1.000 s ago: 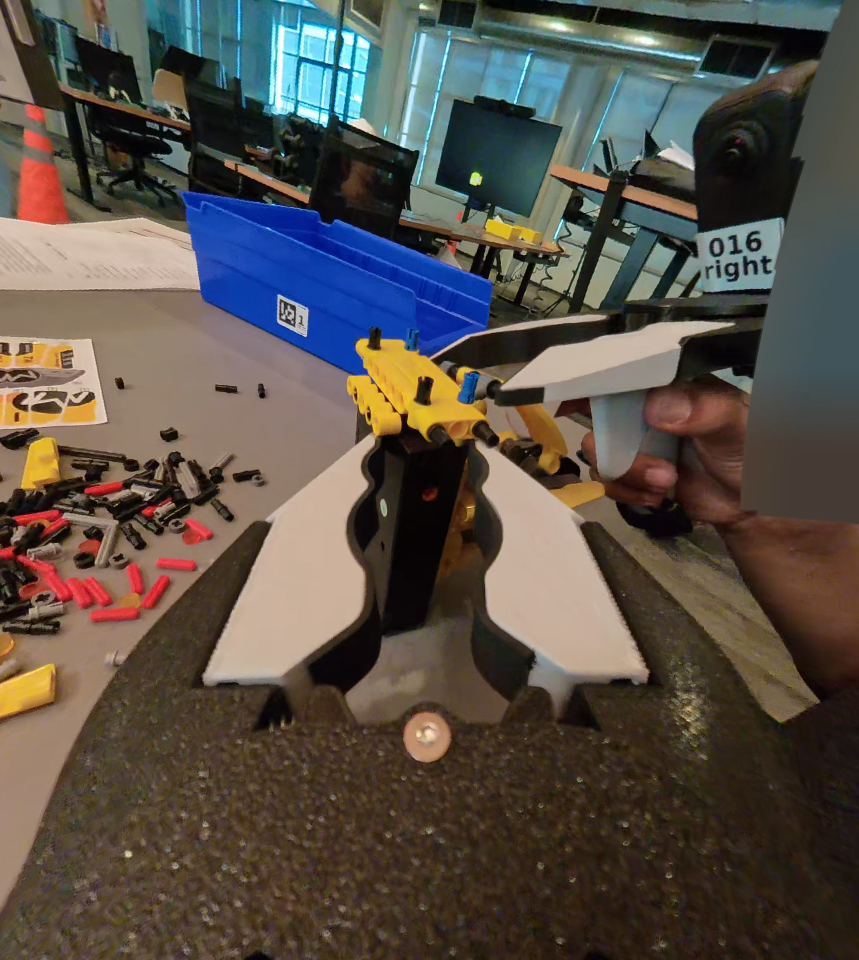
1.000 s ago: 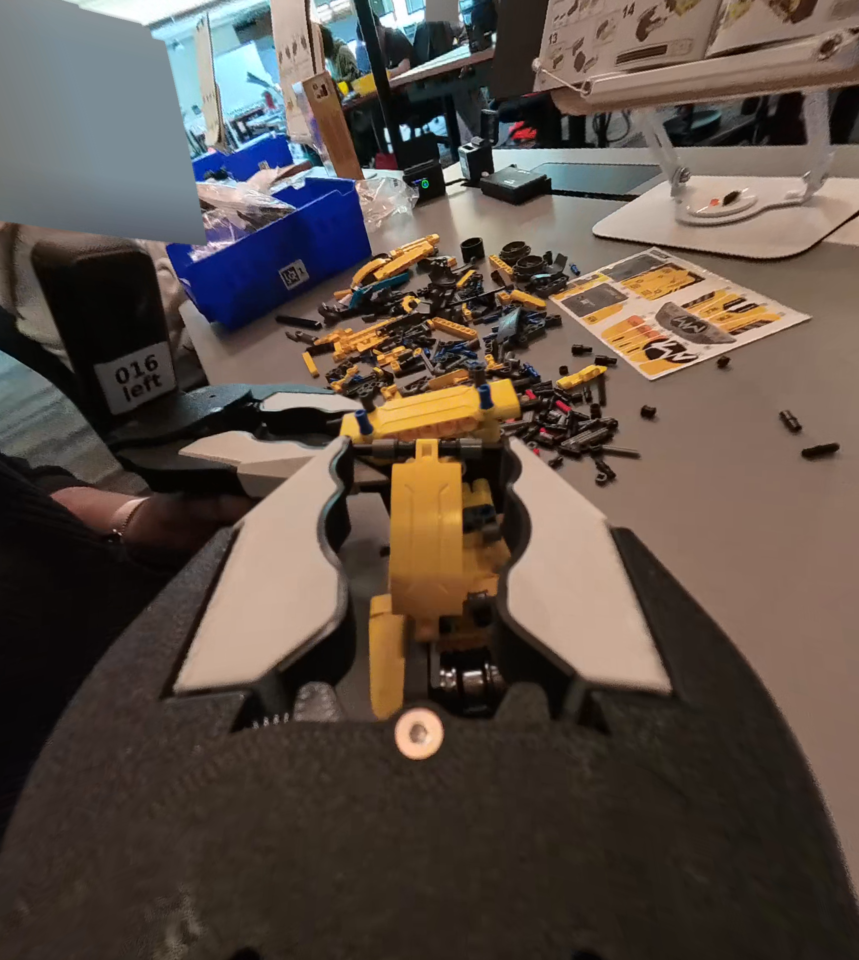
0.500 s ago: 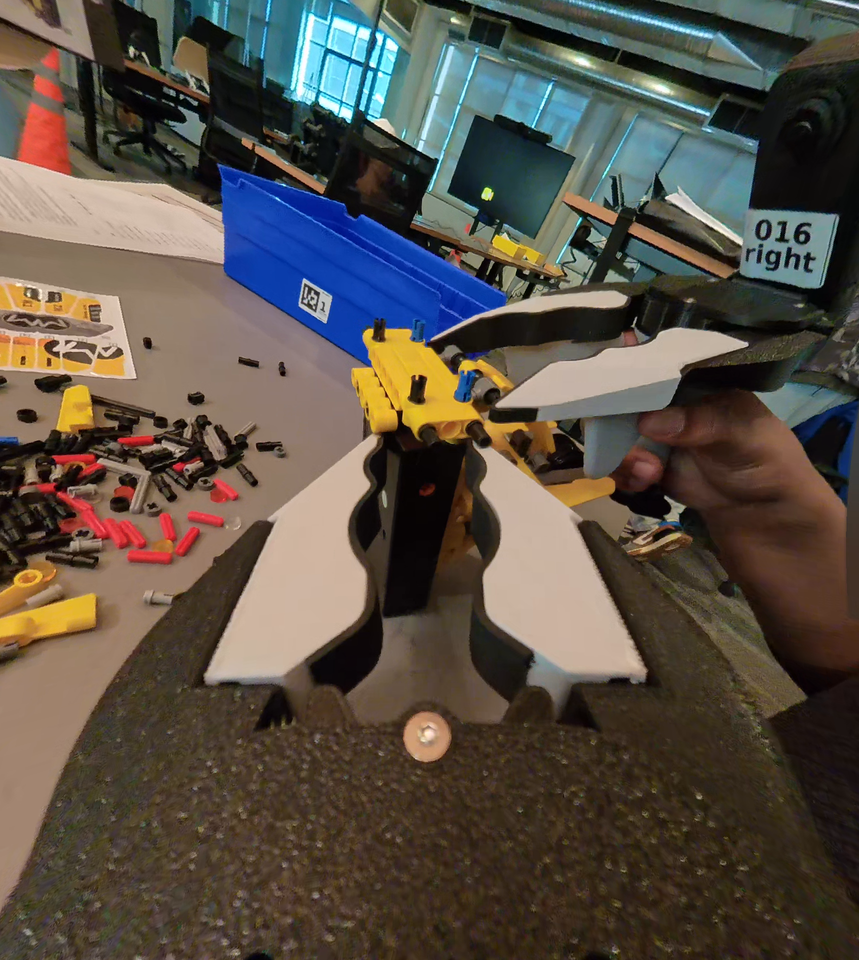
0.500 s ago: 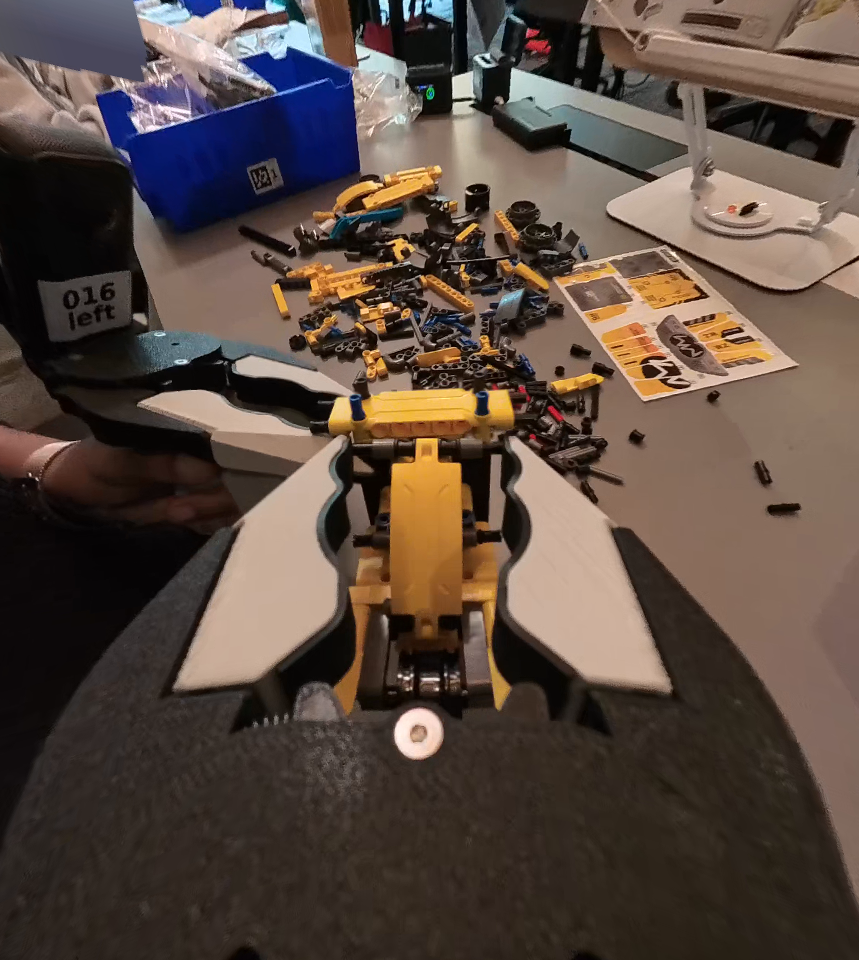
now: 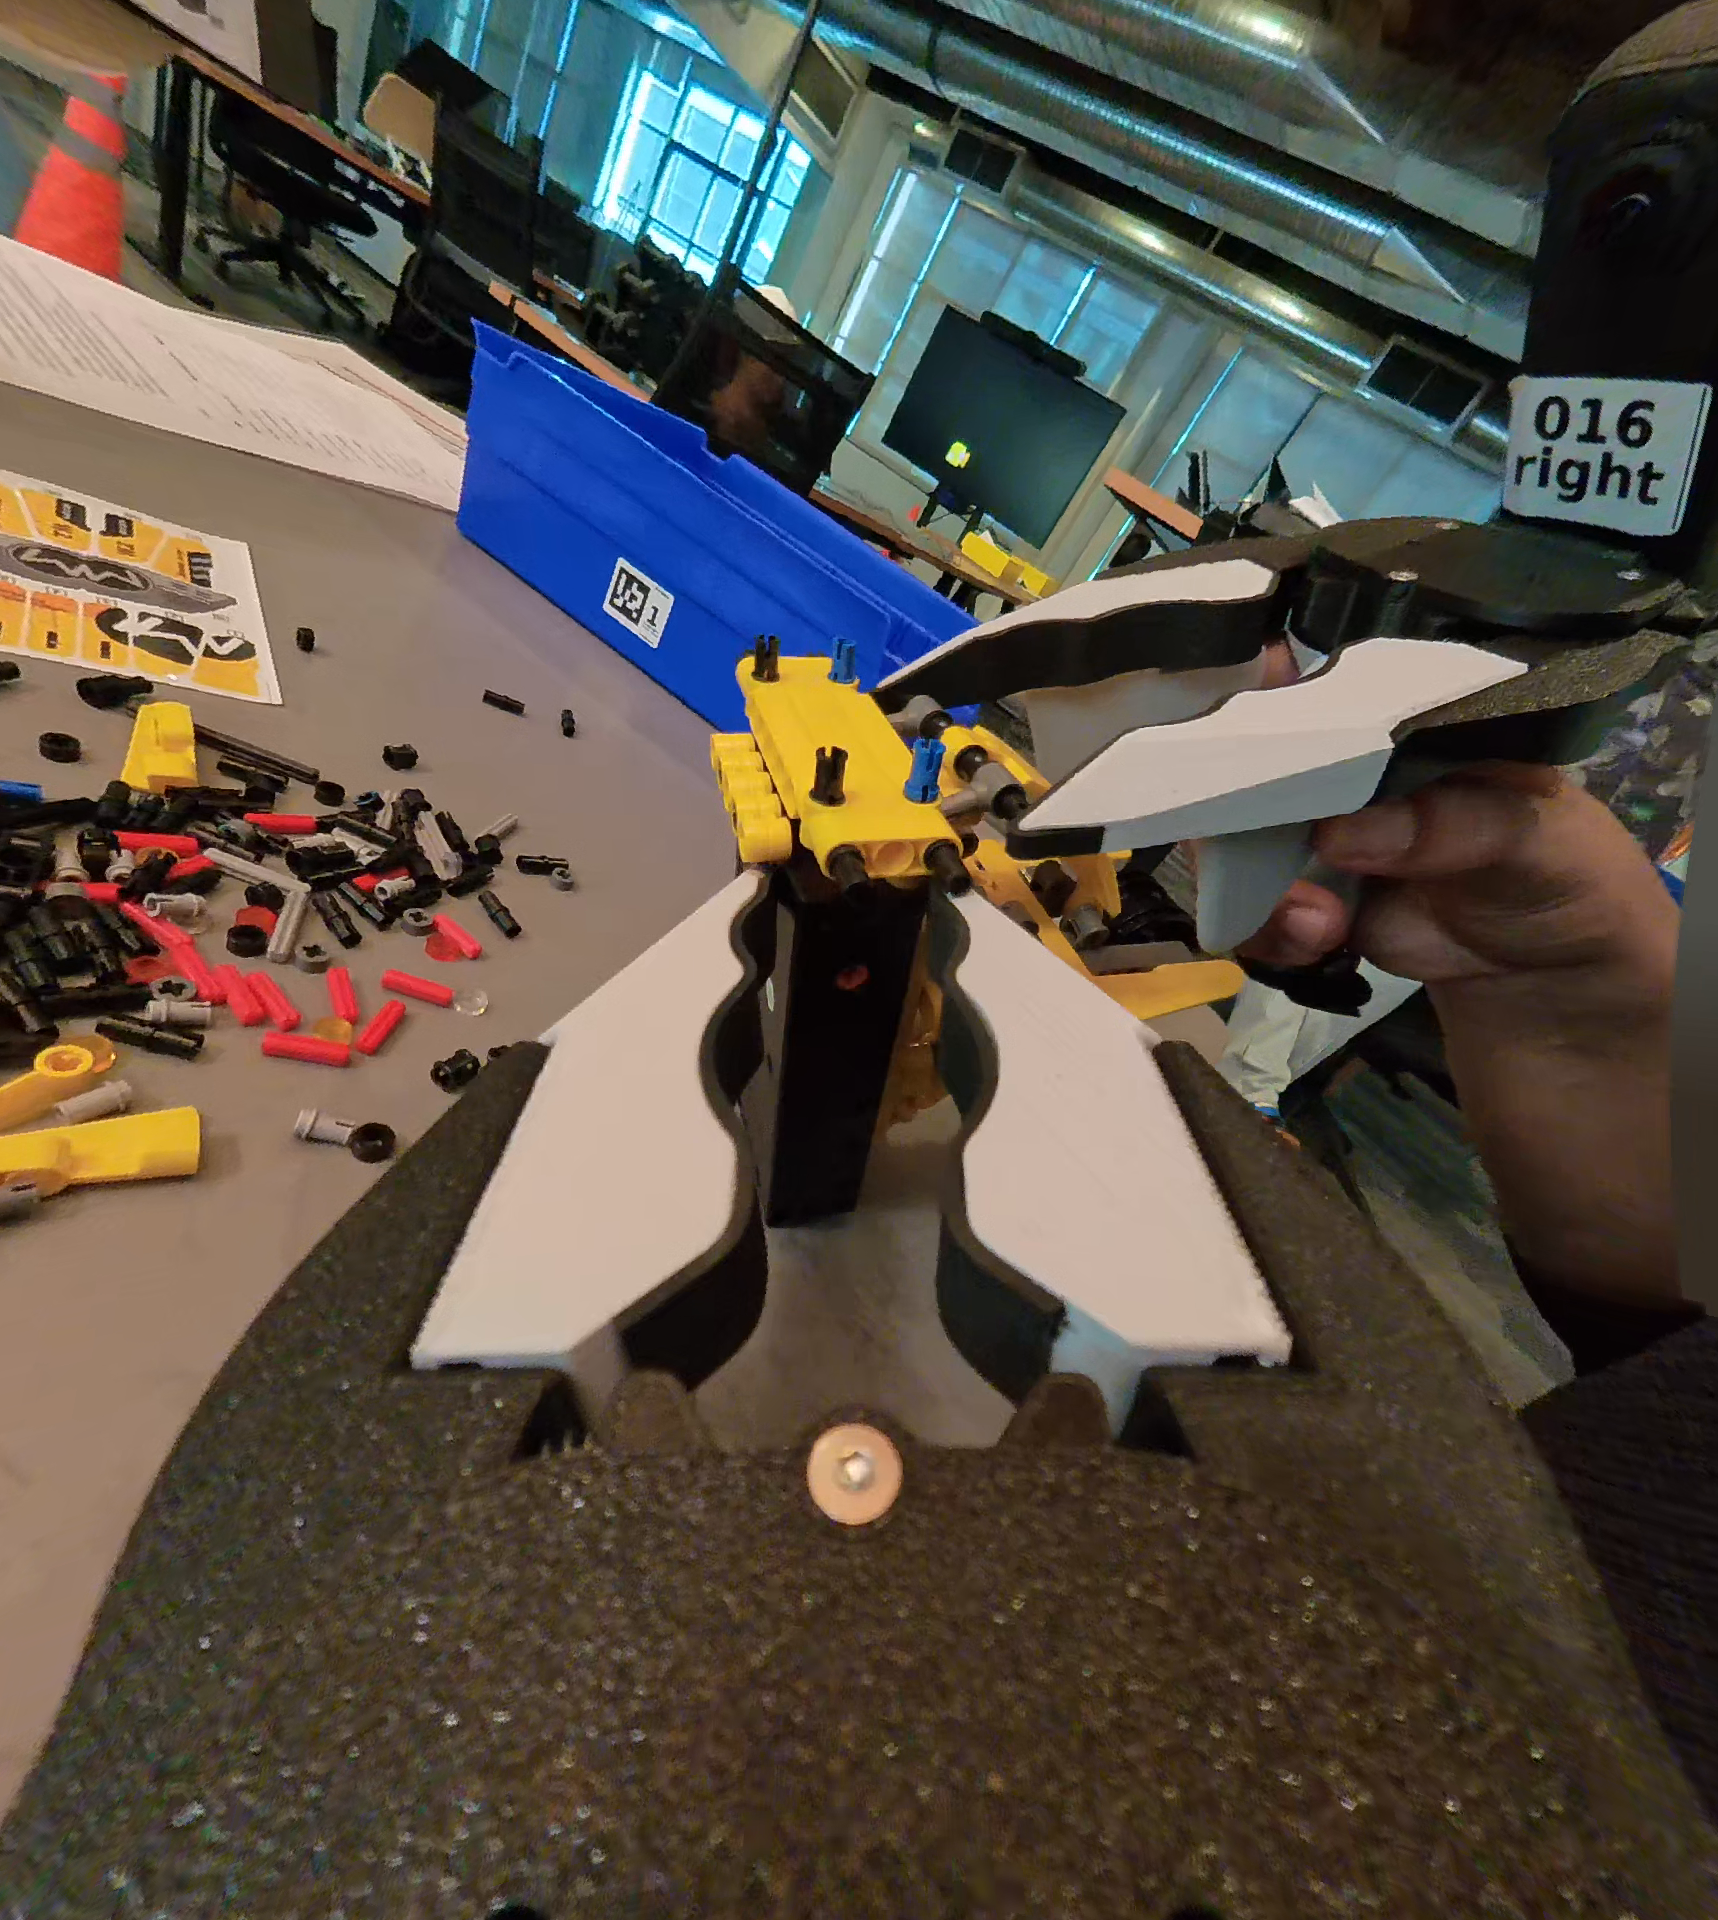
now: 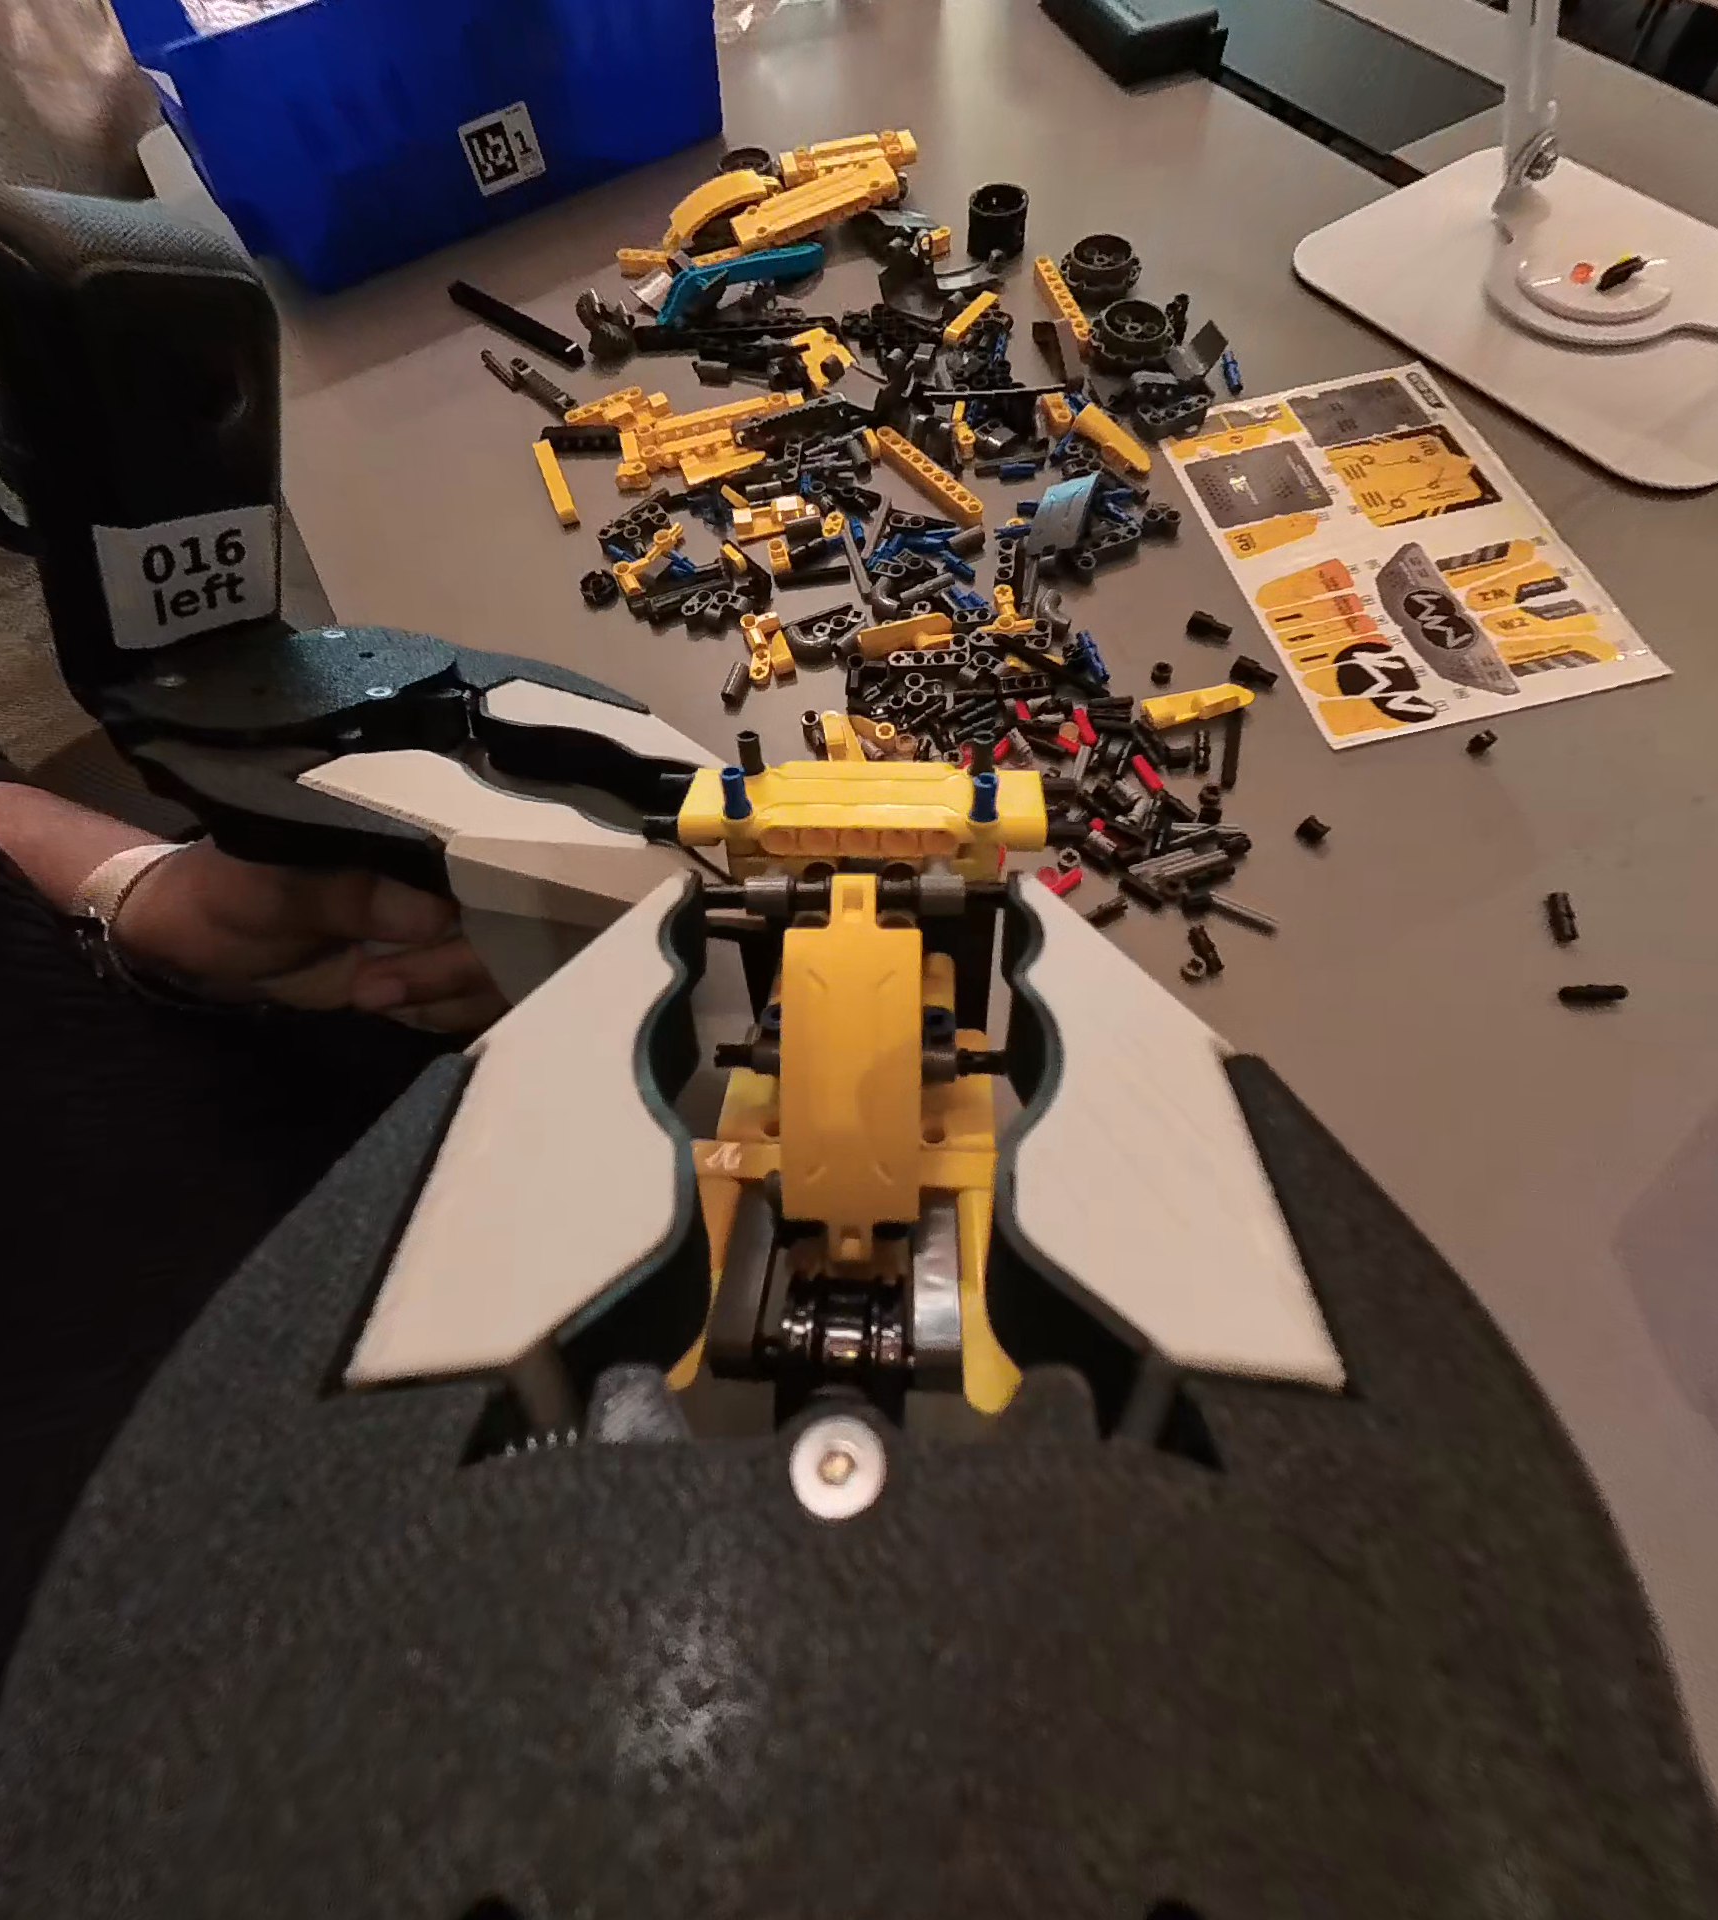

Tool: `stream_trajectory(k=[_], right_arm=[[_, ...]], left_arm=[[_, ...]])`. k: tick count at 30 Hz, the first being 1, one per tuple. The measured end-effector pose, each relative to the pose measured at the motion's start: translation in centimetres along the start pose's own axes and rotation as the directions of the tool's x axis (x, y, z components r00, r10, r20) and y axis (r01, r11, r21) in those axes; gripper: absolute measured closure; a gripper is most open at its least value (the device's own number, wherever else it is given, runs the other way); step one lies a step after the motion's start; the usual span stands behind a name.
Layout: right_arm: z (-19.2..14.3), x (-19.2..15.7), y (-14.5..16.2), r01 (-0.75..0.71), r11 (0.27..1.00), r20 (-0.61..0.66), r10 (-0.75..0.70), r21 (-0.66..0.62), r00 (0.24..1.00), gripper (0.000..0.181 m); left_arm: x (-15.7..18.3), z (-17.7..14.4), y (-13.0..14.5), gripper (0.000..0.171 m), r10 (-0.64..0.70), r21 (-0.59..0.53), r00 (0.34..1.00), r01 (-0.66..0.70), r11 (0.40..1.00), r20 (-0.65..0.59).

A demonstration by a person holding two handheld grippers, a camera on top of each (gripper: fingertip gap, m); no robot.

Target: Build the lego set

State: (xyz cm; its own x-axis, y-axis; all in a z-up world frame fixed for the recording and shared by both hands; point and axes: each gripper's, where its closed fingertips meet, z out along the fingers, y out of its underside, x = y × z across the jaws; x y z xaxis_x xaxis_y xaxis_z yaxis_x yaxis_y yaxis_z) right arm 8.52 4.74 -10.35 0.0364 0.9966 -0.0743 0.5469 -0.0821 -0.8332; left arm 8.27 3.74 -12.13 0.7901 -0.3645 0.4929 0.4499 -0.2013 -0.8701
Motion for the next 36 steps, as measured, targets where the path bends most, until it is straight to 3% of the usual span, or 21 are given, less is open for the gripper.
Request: stream_trajectory(k=[12, 17, 36], right_arm=[[-0.4, 0.0, 0.5, 0.013, 0.998, -0.036, -0.015, -0.054, 0.999, 0.125], [-0.1, 0.1, -0.4, -0.032, 0.999, -0.063, 0.033, 0.011, 0.997, 0.125], [1.4, 0.3, -0.7, -0.097, 0.995, -0.056, 0.097, -0.005, 0.994, 0.125]], left_arm=[[0.0, -0.1, 0.1, 0.144, -0.016, 0.003, 1.0, 0.016, 1.0, -0.016], [-0.2, -0.1, 0.0, 0.144, -0.05, 0.012, 0.999, 0.05, 0.999, -0.008], [-1.0, -0.3, 0.0, 0.146, -0.15, 0.054, 0.988, 0.149, 0.987, 0.03]])
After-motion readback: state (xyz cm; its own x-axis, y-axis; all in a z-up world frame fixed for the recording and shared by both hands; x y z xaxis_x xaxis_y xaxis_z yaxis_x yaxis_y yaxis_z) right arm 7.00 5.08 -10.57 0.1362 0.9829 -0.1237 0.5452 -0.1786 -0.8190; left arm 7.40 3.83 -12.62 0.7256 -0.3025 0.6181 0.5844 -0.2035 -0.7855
